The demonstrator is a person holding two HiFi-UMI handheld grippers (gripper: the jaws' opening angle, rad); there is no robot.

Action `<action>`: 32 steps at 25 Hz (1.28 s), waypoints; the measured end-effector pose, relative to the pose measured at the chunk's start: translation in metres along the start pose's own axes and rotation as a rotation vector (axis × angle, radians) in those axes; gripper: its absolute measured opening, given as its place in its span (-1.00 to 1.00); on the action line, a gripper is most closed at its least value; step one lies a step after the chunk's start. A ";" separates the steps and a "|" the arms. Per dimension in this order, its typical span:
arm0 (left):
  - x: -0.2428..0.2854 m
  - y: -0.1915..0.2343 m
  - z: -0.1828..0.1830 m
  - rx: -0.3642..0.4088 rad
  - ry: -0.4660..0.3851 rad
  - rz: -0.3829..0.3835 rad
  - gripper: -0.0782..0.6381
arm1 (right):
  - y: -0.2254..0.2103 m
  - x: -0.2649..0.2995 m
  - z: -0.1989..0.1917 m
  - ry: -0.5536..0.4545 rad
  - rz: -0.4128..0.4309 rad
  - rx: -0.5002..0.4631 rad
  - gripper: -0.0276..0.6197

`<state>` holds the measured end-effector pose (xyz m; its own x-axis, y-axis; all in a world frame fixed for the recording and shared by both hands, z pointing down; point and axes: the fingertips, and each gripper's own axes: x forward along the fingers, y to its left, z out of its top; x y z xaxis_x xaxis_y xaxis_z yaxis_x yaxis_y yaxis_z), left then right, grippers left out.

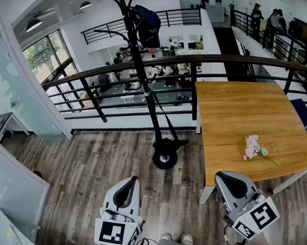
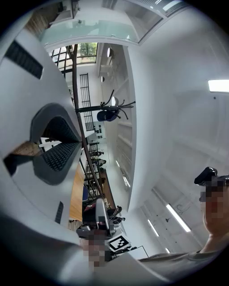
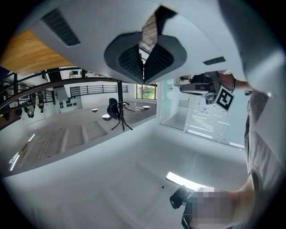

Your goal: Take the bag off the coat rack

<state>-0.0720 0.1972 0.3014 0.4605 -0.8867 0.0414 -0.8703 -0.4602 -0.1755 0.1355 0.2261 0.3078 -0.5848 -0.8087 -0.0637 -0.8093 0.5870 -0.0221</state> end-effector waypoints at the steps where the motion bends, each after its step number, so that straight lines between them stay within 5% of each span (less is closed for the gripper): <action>1: 0.001 -0.001 -0.001 -0.005 0.004 -0.002 -0.74 | -0.001 0.001 -0.001 0.003 0.001 0.007 -0.82; 6: 0.008 -0.003 -0.004 -0.047 0.015 -0.012 -0.74 | -0.007 0.006 -0.007 0.007 0.019 0.058 -0.82; 18: 0.037 -0.006 0.008 0.019 -0.005 0.013 -0.73 | -0.036 0.016 0.004 -0.085 0.019 0.101 -0.80; 21: 0.046 -0.001 0.001 0.029 0.038 0.013 -0.31 | -0.044 0.030 0.002 -0.074 0.004 0.096 -0.30; 32: 0.097 0.034 -0.021 0.011 0.076 0.019 -0.30 | -0.070 0.089 -0.027 0.010 0.017 0.080 -0.29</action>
<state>-0.0607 0.0942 0.3199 0.4289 -0.8963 0.1130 -0.8766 -0.4431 -0.1878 0.1389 0.1119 0.3303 -0.5997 -0.7984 -0.0545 -0.7922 0.6019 -0.1004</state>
